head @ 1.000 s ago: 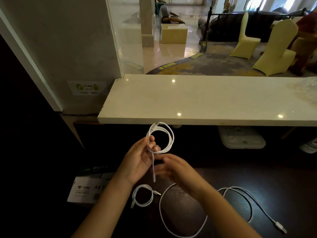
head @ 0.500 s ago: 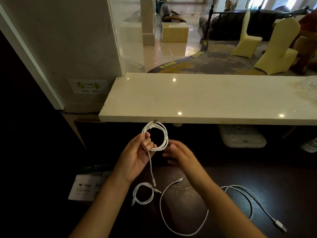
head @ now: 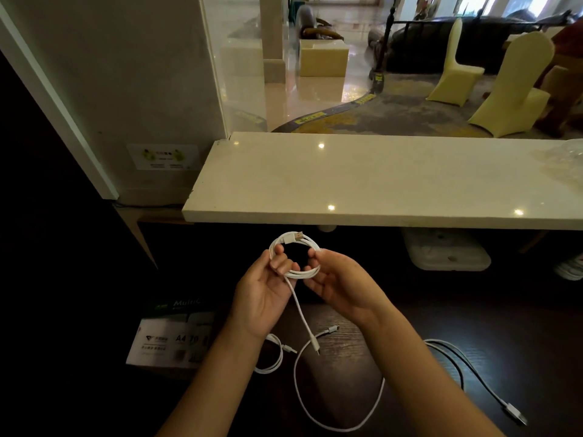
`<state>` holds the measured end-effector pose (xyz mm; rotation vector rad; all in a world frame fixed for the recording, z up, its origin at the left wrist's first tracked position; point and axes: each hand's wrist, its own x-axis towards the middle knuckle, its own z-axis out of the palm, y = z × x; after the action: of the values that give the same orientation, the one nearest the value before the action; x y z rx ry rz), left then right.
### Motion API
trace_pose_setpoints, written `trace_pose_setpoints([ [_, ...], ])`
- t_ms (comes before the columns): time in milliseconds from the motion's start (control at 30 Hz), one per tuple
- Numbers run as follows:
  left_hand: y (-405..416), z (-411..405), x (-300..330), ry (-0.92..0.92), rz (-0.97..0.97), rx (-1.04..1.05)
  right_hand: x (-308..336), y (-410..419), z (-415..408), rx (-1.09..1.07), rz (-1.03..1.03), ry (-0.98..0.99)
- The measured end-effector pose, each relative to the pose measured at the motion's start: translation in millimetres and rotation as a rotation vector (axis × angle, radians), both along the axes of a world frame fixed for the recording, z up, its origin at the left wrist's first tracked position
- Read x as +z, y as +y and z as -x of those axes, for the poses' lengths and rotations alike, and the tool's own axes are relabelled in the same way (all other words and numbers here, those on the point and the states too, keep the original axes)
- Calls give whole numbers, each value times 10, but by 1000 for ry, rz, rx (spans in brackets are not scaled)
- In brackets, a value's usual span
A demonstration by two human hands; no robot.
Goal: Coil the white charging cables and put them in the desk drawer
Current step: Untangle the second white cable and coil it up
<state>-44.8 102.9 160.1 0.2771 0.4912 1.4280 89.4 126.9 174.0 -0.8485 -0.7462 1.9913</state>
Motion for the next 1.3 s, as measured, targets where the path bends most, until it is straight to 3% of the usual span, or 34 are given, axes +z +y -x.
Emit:
trace_pose_setpoints([
  [100, 2, -5, -28, 22, 26, 16, -41, -69, -49, 16, -175, -259],
  [267, 82, 190, -104, -4, -70, 21, -89, -271, -187, 333, -426, -551],
  [467, 77, 203, -172, -45, -71, 41, -149, -343, -107, 267, -574, -817],
  [600, 74, 204, -163, -28, -63, 72, -176, -425, 11, 190, -519, -654],
  [733, 65, 264, -173, 58, -49, 80, -62, -385, -33, 93, -270, -129],
  [800, 26, 237, -170, 91, -62, 39, 22, -342, -54, 57, -228, 12],
  [867, -20, 165, -125, 125, -59, 29, 103, -314, -33, -20, -337, -108],
  [1033, -118, 41, -67, 204, -49, 22, 131, -180, 50, -307, -602, -691],
  [1133, -126, 44, -56, 188, -55, 44, 87, -168, 61, -269, -701, -916],
  [1300, -137, 38, -106, 192, -42, 67, 90, -170, 33, -179, -778, -1110],
])
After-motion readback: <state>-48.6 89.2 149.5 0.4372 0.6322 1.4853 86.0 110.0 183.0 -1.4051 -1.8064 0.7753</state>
